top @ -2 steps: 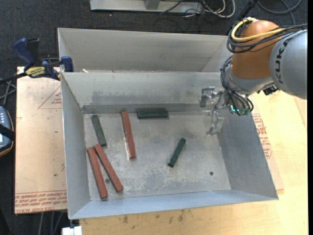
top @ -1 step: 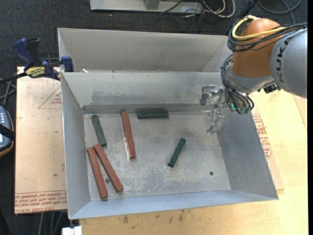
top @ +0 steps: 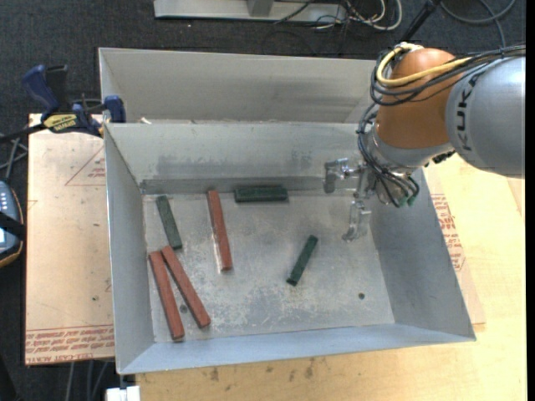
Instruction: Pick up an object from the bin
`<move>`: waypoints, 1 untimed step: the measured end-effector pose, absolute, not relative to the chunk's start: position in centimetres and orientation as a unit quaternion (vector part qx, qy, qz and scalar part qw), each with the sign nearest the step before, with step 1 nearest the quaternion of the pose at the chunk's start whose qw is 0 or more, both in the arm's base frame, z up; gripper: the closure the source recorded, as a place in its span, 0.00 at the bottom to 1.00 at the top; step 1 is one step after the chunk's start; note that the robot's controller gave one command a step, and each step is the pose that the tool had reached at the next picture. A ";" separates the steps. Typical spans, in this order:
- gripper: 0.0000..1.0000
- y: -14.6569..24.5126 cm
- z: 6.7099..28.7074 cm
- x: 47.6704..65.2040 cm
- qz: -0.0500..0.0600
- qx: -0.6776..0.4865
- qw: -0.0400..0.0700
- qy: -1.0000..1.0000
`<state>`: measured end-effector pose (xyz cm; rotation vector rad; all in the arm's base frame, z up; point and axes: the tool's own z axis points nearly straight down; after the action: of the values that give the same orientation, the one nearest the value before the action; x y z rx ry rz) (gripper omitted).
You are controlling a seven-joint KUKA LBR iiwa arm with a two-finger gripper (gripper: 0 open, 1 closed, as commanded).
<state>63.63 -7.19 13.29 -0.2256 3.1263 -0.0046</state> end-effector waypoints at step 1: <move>0.00 -2.5 10.3 62.6 0.001 -0.148 0.001 0.989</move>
Offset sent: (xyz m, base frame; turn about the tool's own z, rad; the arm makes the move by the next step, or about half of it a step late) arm 0.0010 0.0376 -0.0615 -0.3908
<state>62.62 -2.50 10.35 -0.4658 3.1043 0.0022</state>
